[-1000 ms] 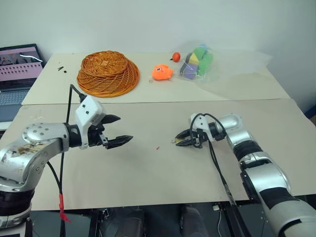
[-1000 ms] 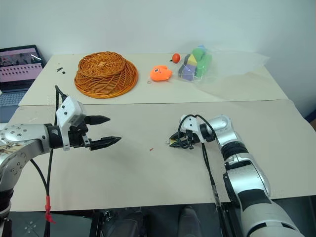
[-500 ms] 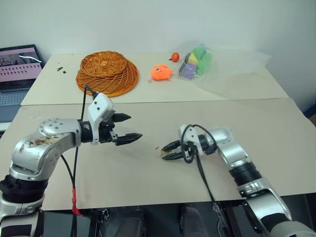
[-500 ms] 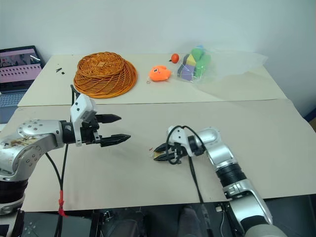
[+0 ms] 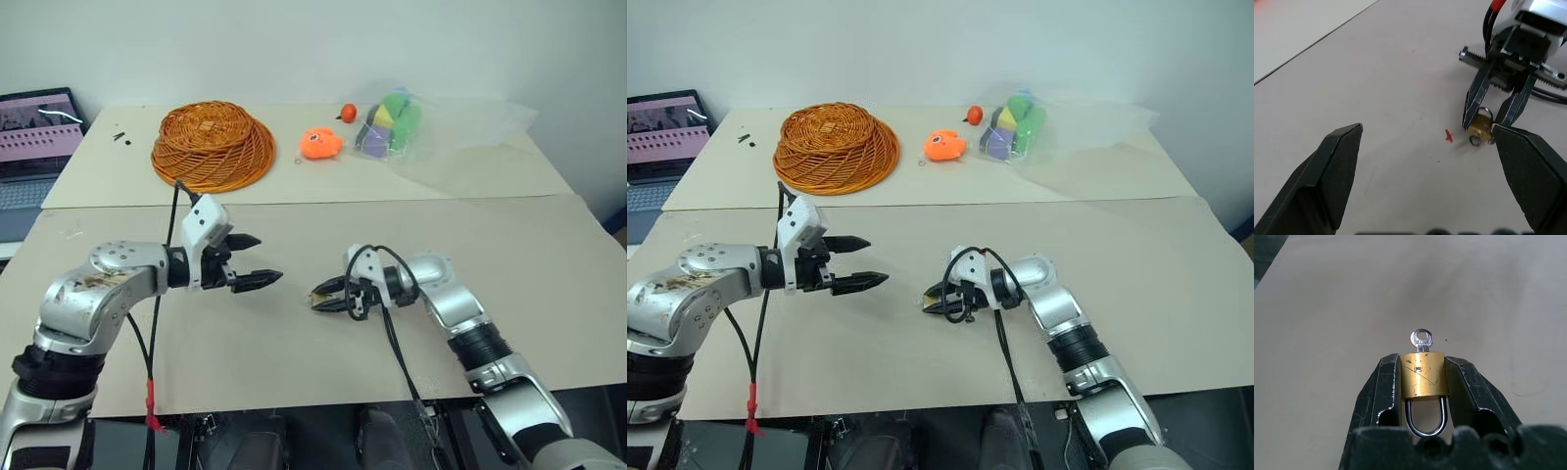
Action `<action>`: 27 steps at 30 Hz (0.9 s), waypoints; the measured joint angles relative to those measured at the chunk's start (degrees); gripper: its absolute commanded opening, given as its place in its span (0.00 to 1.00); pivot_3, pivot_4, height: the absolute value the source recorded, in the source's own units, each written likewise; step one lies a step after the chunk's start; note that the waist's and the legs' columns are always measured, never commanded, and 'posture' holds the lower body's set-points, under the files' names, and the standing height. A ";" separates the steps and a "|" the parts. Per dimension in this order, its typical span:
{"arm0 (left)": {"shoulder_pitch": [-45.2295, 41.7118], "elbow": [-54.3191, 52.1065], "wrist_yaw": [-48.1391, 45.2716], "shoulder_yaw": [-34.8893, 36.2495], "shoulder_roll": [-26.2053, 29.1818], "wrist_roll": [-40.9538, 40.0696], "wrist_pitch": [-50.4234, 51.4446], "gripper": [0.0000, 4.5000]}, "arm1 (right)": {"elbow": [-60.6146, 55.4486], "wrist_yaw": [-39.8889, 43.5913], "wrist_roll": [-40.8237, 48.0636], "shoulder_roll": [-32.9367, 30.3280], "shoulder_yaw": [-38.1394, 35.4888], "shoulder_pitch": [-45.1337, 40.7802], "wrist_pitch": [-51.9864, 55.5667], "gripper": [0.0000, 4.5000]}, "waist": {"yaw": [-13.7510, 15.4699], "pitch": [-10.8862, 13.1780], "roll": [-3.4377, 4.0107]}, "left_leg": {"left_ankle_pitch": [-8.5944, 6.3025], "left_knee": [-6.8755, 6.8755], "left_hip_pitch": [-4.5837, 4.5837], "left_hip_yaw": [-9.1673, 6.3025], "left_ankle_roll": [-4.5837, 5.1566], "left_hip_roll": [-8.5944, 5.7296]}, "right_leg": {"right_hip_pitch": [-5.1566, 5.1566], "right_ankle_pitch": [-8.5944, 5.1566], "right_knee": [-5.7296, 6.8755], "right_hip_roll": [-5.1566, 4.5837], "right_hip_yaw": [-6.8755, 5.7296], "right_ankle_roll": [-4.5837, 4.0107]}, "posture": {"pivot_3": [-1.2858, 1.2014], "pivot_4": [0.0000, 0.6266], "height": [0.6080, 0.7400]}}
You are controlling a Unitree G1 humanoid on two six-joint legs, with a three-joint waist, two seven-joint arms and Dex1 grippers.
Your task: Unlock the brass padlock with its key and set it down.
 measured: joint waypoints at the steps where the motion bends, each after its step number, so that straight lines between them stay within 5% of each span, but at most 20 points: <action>1: -0.23 0.01 0.00 0.00 0.00 0.07 0.00 1.00 | 1.09 -0.33 -0.33 0.14 0.14 0.00 -0.54 0.20 | 0.00 0.00 0.00 | 0.00 0.00 0.00 0.00 0.00 0.00 | 0.01 0.00 0.00 0.00 0.00 0.00 | 0.52 0.24 0.99; 14: -0.52 -0.01 -0.28 0.01 0.07 0.81 -0.03 1.00 | 6.66 -0.43 -0.86 0.58 0.34 -1.47 -4.10 0.20 | -0.06 0.00 0.00 | 0.00 0.00 0.06 0.00 0.00 0.03 | 0.03 0.00 0.01 0.00 0.00 0.00 | 0.52 0.24 0.99; 15: -0.52 -0.01 -0.30 0.01 0.06 0.84 -0.04 1.00 | 6.89 -0.44 -0.86 0.62 0.33 -1.49 -4.16 0.43 | -0.07 0.00 0.00 | 0.00 0.00 0.06 0.00 0.00 0.02 | 0.04 0.00 0.01 0.00 0.00 0.00 | 0.52 0.24 0.99; 17: -0.53 -0.01 -0.32 0.01 0.06 1.02 -0.04 1.00 | 7.31 -0.44 -0.94 0.64 0.33 -1.50 -4.23 0.56 | -0.07 0.00 0.00 | 0.00 0.00 0.07 0.00 0.00 0.02 | 0.04 0.00 0.01 0.00 0.01 0.00 | 0.52 0.24 0.99; 27: -1.07 0.10 -0.80 0.01 -0.25 2.03 -0.19 1.00 | 6.89 -0.23 -0.98 -0.23 0.36 -1.50 -4.29 0.56 | 0.15 0.00 0.00 | 0.00 0.00 0.05 -0.01 0.00 0.02 | 0.04 0.00 -0.01 0.00 0.00 0.00 | 0.52 0.24 0.99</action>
